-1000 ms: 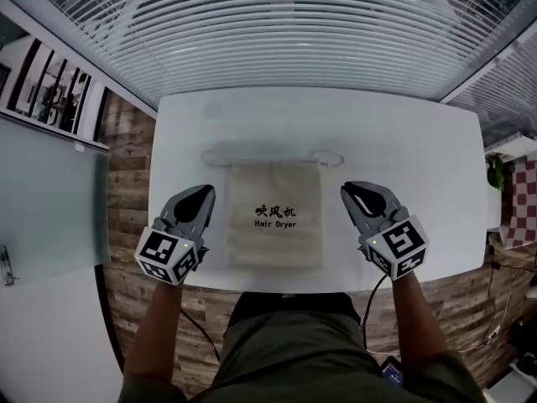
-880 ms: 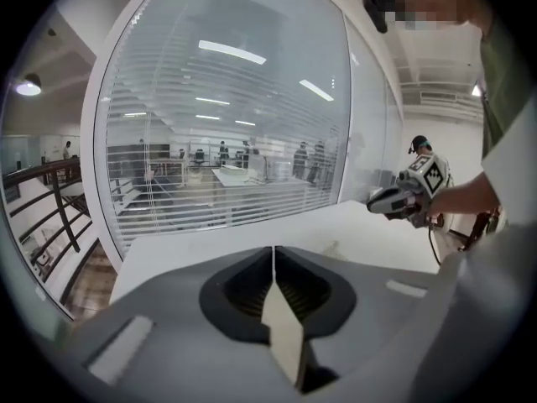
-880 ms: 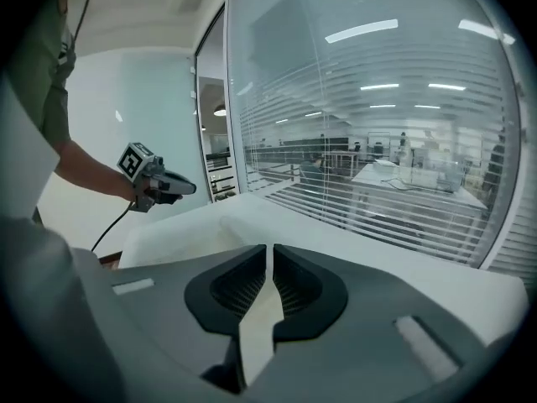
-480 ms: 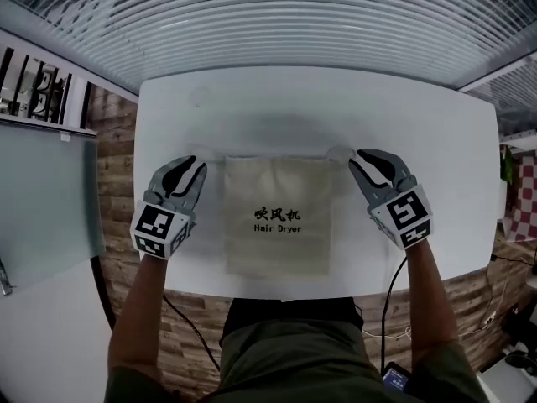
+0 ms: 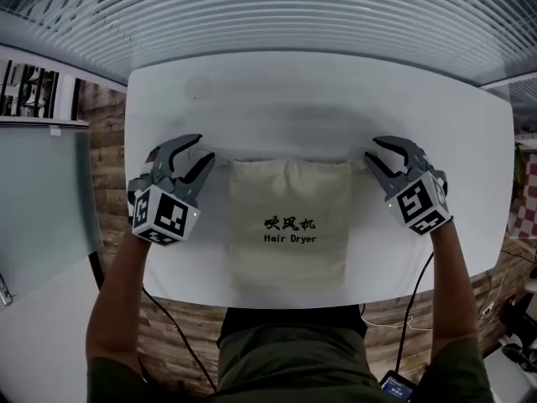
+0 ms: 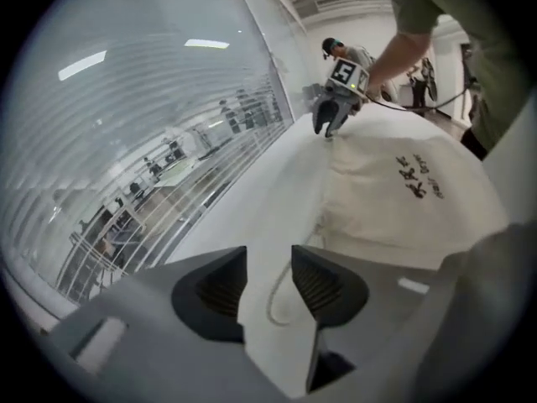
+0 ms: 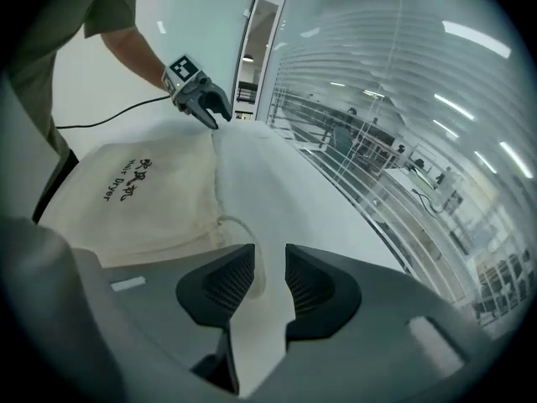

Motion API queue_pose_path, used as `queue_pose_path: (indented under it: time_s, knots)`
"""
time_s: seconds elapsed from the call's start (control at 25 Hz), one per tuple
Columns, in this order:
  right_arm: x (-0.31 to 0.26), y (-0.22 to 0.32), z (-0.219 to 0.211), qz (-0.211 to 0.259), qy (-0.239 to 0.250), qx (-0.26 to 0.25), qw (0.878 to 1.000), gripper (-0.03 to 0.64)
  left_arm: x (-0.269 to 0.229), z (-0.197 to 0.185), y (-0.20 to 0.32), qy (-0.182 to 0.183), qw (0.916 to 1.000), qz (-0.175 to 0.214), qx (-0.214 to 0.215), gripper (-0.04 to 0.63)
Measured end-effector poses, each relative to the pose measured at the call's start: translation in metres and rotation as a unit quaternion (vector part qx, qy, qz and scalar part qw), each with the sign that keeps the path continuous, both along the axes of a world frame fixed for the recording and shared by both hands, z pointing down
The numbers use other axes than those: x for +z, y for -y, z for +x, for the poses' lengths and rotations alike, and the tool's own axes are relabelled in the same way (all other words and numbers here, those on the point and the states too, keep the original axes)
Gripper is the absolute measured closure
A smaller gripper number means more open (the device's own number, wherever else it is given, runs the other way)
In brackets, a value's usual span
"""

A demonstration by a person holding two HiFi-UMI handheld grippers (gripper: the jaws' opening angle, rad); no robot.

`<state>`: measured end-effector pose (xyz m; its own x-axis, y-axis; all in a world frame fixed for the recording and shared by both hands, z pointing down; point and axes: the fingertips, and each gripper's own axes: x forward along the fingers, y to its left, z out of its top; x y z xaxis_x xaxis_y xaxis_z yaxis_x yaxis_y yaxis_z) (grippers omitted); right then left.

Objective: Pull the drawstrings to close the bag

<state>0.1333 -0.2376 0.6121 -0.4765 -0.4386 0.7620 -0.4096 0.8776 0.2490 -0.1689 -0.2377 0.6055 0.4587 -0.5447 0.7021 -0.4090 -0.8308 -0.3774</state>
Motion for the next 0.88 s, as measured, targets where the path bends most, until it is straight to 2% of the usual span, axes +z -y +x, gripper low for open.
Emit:
queue_pose_path:
  time_s: [0.12, 0.24, 0.52, 0.72, 0.8, 0.88]
  knots:
    - [0.010, 0.000, -0.003, -0.010, -0.014, -0.031, 0.999, 0.505, 0.011, 0.003, 0.000, 0.047, 0.9965, 0.003, 0.068, 0.446]
    - [0.015, 0.002, -0.010, -0.021, -0.017, -0.058, 0.998, 0.505, 0.020, 0.007, 0.000, 0.067, 0.9921, -0.002, 0.106, 0.442]
    - [0.020, 0.002, -0.020, -0.077, 0.010, -0.082, 0.994, 0.506, 0.028, 0.011, -0.001, 0.034, 0.9920, -0.041, 0.115, 0.443]
    - [0.016, 0.001, -0.022, -0.113, 0.055, -0.061, 0.990, 0.572, 0.033, 0.014, -0.012, 0.040, 0.9869, -0.067, 0.141, 0.558]
    - [0.017, 0.001, -0.023, -0.115, 0.061, -0.052, 0.990, 0.584, 0.034, 0.014, -0.013, 0.040, 0.9870, -0.080, 0.134, 0.572]
    - [0.017, -0.001, -0.023, -0.103, 0.051, -0.049, 0.992, 0.601, 0.035, 0.015, -0.014, 0.056, 0.9862, -0.078, 0.135, 0.572]
